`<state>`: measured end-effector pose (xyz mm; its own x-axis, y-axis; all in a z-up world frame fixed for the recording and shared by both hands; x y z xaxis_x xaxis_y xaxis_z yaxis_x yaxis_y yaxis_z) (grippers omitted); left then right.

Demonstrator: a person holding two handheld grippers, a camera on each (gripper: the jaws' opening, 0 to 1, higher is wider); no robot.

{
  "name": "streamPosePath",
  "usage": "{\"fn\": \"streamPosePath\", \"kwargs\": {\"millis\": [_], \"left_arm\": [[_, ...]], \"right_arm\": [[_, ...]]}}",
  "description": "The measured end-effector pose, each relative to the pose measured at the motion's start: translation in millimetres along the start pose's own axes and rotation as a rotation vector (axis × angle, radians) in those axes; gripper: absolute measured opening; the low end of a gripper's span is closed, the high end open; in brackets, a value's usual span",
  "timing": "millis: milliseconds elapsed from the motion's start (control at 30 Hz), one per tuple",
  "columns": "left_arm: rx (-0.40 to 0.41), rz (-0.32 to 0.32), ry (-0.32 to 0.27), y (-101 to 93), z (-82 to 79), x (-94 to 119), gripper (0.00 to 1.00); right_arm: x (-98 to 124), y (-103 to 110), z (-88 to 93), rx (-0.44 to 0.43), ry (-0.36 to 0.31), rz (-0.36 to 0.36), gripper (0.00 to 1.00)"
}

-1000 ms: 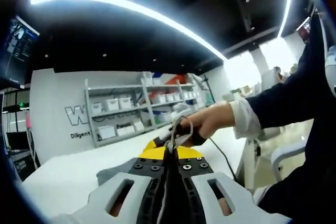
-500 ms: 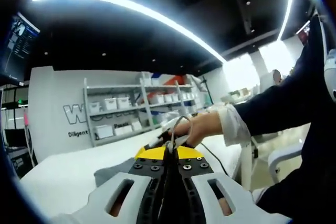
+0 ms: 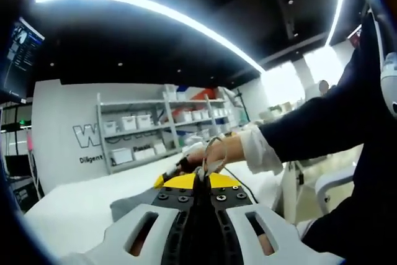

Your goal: Open the folded towel by lifting each exposed corner and separating the folded layers until the towel lies flat within the target outline without major curled edges

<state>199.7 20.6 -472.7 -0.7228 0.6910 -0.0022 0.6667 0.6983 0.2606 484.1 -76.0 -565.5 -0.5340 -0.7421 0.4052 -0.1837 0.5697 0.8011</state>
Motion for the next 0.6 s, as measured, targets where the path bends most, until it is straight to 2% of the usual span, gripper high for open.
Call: {"fn": "streamPosePath", "kwargs": {"millis": [300, 600], "left_arm": [[-0.012, 0.002, 0.002, -0.7, -0.2, 0.9, 0.05], [-0.031, -0.001, 0.001, -2.6, 1.0, 0.8, 0.05]], "right_arm": [[-9.0, -5.6, -13.2, -0.046, -0.032, 0.002, 0.2], [-9.7, -7.3, -11.0, -0.052, -0.048, 0.001, 0.11]]}}
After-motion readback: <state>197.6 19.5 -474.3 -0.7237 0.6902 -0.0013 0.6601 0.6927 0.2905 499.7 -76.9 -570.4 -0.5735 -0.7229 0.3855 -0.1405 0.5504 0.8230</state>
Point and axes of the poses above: the point that each gripper's makers call its tool centre point, and the gripper's own axes: x roughly backward along the fingers, y roughly to its left, z roughly out of its underside, the point moved 3 cm from there along x, roughly backward along the fingers, and after that the axes turned 8 degrees about y, right-handed, at the moved point
